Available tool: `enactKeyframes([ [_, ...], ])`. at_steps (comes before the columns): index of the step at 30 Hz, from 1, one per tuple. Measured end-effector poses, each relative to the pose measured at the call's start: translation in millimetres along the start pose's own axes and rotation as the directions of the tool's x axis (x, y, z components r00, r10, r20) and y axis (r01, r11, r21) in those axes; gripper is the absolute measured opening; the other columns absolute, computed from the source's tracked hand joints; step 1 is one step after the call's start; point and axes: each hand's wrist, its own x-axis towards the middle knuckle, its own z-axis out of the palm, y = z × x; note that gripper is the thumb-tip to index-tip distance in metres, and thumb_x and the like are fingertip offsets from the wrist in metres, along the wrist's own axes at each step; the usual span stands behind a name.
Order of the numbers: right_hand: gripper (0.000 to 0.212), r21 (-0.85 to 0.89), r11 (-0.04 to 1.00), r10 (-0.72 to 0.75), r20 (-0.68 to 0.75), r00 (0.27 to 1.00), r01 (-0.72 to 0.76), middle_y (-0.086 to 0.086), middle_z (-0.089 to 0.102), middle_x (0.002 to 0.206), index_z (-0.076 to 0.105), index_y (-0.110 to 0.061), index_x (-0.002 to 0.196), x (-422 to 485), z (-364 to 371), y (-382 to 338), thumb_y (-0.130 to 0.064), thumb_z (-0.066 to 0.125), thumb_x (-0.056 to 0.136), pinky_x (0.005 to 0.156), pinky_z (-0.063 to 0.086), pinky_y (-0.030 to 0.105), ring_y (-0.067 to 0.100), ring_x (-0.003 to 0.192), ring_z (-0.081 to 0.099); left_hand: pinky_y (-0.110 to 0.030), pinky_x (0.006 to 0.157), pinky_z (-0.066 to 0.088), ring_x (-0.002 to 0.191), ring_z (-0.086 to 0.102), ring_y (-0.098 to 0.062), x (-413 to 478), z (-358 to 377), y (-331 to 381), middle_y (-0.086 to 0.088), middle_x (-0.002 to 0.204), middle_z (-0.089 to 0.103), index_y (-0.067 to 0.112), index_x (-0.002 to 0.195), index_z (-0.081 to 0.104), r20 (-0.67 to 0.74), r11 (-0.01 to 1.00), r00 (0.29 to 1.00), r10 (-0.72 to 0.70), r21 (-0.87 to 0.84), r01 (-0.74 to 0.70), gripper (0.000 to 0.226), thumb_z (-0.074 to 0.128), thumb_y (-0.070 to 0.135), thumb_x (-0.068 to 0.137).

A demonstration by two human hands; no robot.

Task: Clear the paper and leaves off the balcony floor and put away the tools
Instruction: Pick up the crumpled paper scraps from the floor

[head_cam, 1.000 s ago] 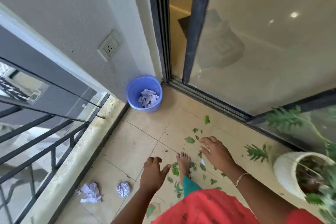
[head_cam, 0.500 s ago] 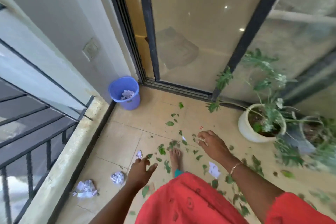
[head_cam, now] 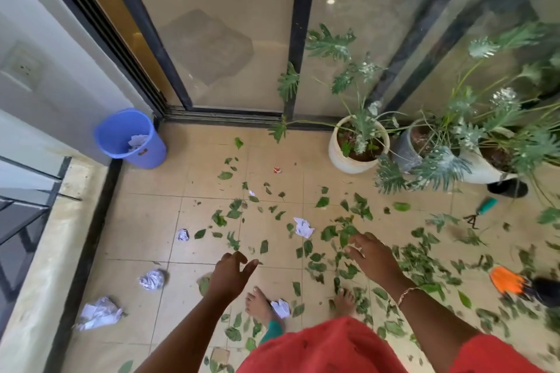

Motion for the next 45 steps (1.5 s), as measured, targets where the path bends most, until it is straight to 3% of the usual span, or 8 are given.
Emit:
enactKeyframes([
  [5,0.028,0.03,0.999,0.028,0.03,0.999,-0.029,0.009,0.056,0.11,0.057,-0.013,0.115,-10,-4,56,-0.03,0.05,0.094,0.084,0.044,0.032,0.025,0.105,0.056,-0.028,0.088,0.042,0.108,0.056,-0.024,-2,38,41,-0.01,0.115,0.058,0.011,0.112,0.06,0.011,1.0,1.0,-0.01,0.013,0.01,0.041,0.049,0.046,0.092],
  [11,0.025,0.006,0.999,-0.043,0.078,0.996,0.043,0.008,0.056,0.109,0.058,-0.013,0.112,-11,-39,134,-0.028,0.052,0.093,0.083,0.043,0.03,0.025,0.102,0.057,-0.028,0.087,0.042,0.107,0.056,-0.024,-3,85,108,-0.009,0.113,0.062,0.01,0.106,0.062,-0.003,0.999,0.999,-0.046,-0.021,0.046,0.039,0.052,0.045,0.091],
  [18,0.032,-0.092,0.996,-0.007,0.058,0.998,0.012,0.01,0.055,0.115,0.057,-0.012,0.12,-8,-91,215,-0.029,0.05,0.094,0.085,0.04,0.029,0.027,0.108,0.055,-0.029,0.086,0.043,0.107,0.059,-0.026,6,110,169,-0.012,0.112,0.064,0.006,0.106,0.063,-0.065,0.998,0.997,-0.039,-0.058,0.035,0.037,0.055,0.038,0.092],
  [23,0.029,-0.135,0.988,-0.068,0.1,0.993,0.081,0.008,0.054,0.113,0.056,-0.015,0.118,27,-91,204,-0.029,0.049,0.094,0.079,0.042,0.029,0.028,0.104,0.056,-0.027,0.084,0.042,0.104,0.059,-0.023,23,103,174,-0.008,0.113,0.064,0.008,0.108,0.062,-0.106,0.998,0.994,-0.028,-0.051,0.023,0.034,0.056,0.037,0.091],
  [30,0.025,-0.136,0.982,-0.1,0.2,0.975,0.129,0.001,0.052,0.115,0.055,-0.018,0.115,98,-71,158,-0.027,0.053,0.092,0.083,0.046,0.029,0.02,0.107,0.054,-0.029,0.085,0.045,0.104,0.058,-0.022,78,85,155,-0.009,0.114,0.062,0.011,0.112,0.059,-0.076,0.999,0.996,-0.034,0.006,0.035,0.035,0.058,0.039,0.09],
  [37,0.024,-0.166,0.978,-0.091,0.214,0.973,0.128,0.001,0.057,0.117,0.057,-0.016,0.114,226,0,161,-0.019,0.054,0.09,0.087,0.044,0.025,0.017,0.107,0.056,-0.03,0.093,0.041,0.114,0.052,-0.022,201,122,137,-0.005,0.124,0.056,0.015,0.128,0.046,0.013,0.983,1.0,-0.011,0.185,0.008,0.05,0.048,0.049,0.091],
  [41,0.021,-0.12,0.99,-0.052,0.217,0.975,0.08,0.006,0.064,0.106,0.063,-0.014,0.107,312,80,178,-0.014,0.058,0.087,0.083,0.048,0.029,0.023,0.099,0.06,-0.035,0.098,0.039,0.123,0.043,-0.024,287,187,116,-0.006,0.134,0.045,0.016,0.137,0.035,0.162,0.938,0.987,-0.003,0.342,-0.053,0.055,0.047,0.047,0.092],
  [45,0.015,-0.13,0.992,0.016,0.196,0.981,0.009,0.011,0.065,0.096,0.065,-0.011,0.094,394,163,205,-0.007,0.055,0.085,0.074,0.051,0.035,0.03,0.089,0.061,-0.038,0.093,0.042,0.127,0.035,-0.028,366,265,92,-0.01,0.139,0.036,0.014,0.14,0.027,0.26,0.932,0.964,-0.055,0.361,-0.044,0.059,0.05,0.04,0.092],
])
